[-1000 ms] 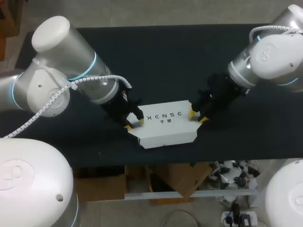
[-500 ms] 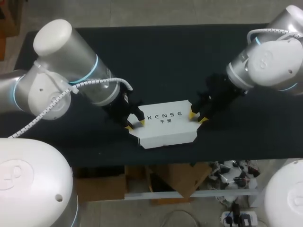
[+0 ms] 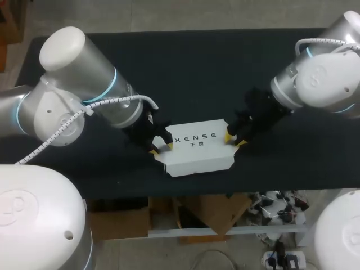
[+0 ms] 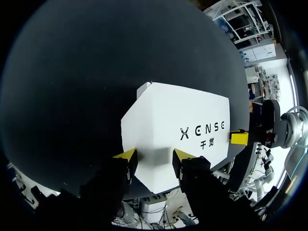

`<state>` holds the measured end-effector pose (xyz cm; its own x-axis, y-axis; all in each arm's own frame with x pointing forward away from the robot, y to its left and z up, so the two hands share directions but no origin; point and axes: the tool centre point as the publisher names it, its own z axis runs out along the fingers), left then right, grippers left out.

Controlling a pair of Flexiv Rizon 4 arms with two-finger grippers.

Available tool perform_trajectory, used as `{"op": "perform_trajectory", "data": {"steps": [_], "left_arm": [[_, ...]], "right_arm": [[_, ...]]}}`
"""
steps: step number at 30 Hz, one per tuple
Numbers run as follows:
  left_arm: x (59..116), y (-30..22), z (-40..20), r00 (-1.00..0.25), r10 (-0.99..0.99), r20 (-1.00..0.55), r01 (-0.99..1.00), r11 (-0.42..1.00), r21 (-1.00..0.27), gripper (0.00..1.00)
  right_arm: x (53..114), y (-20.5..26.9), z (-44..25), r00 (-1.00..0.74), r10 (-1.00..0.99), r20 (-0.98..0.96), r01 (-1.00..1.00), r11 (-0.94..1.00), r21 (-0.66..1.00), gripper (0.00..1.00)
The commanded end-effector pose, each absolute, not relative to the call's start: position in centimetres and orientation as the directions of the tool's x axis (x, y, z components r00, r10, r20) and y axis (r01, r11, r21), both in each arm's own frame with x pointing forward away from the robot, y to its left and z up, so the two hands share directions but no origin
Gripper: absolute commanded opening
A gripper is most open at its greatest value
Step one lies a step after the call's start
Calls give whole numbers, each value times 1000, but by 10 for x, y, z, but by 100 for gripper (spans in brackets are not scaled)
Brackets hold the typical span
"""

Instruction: Assemble the packaging by folding the flat box into shape, placing the metal phone stand inside, and closing the box properly

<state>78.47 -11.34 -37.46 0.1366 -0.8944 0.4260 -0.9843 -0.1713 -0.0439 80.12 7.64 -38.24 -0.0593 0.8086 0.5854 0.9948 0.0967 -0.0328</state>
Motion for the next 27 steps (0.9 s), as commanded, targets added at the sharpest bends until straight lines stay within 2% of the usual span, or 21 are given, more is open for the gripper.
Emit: {"op": "perform_trajectory", "data": {"steps": [1, 27], "left_arm": [[784, -115, -380, 131, -888, 440, -984, -171, -53, 49], [787, -118, -390, 114, -849, 516, -986, -159, -43, 45]], "right_arm": [[802, 75, -388, -62, 797, 601, 994, 101, -31, 44], [802, 81, -394, -89, 742, 665, 989, 143, -28, 42]]}}
